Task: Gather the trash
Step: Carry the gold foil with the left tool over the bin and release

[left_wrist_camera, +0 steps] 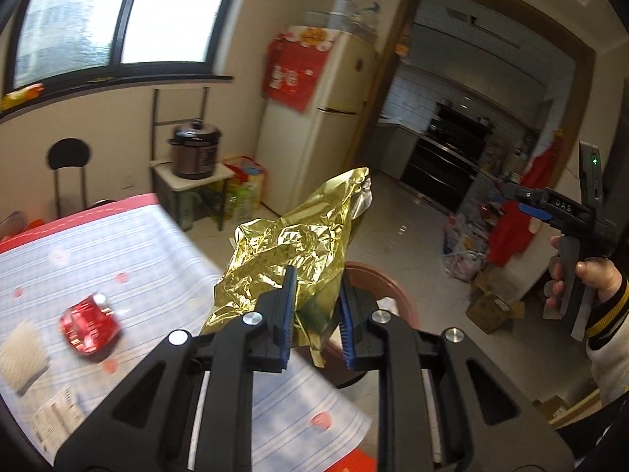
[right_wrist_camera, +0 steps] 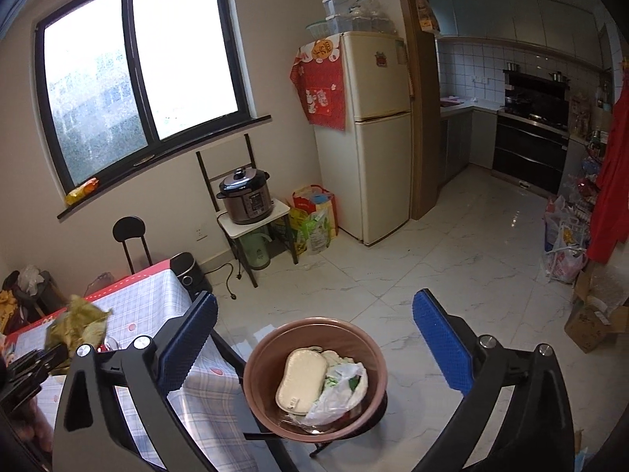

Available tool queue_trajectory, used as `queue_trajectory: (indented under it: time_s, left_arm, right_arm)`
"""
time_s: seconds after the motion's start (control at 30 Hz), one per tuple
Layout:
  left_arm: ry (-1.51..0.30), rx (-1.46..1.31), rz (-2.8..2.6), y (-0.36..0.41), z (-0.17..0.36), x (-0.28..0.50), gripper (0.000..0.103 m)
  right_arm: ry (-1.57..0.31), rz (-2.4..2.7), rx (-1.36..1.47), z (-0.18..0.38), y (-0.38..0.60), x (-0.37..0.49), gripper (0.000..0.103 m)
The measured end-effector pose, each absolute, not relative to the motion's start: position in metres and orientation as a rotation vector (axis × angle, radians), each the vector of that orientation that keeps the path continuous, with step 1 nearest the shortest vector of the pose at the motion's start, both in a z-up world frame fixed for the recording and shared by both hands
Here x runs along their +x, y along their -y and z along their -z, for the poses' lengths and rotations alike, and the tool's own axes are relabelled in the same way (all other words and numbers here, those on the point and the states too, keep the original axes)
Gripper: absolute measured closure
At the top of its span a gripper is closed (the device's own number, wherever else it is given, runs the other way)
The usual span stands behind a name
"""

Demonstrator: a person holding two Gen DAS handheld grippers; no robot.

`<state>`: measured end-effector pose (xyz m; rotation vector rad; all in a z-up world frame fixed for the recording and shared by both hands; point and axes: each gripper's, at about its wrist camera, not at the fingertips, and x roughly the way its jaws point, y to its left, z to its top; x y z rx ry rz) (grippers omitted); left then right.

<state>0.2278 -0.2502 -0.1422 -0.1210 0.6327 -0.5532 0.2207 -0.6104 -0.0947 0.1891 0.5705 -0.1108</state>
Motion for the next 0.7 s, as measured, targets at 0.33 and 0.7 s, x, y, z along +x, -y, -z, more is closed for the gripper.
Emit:
queue_trajectory:
  time_s: [0.33,0.7]
  left_arm:
    - [-0.721,-0.092,0.746,0.375,0.172,0.296,0.080]
    - [-0.666,-0.140,0.784,0.420,0.157,0.320,0.020]
  right_arm:
    - [-0.577,0.215,0.190,0.095,0.661,0.192,0.005]
    - [-0.575,0.275,0.229,0.099,0.696,0.179,0.005]
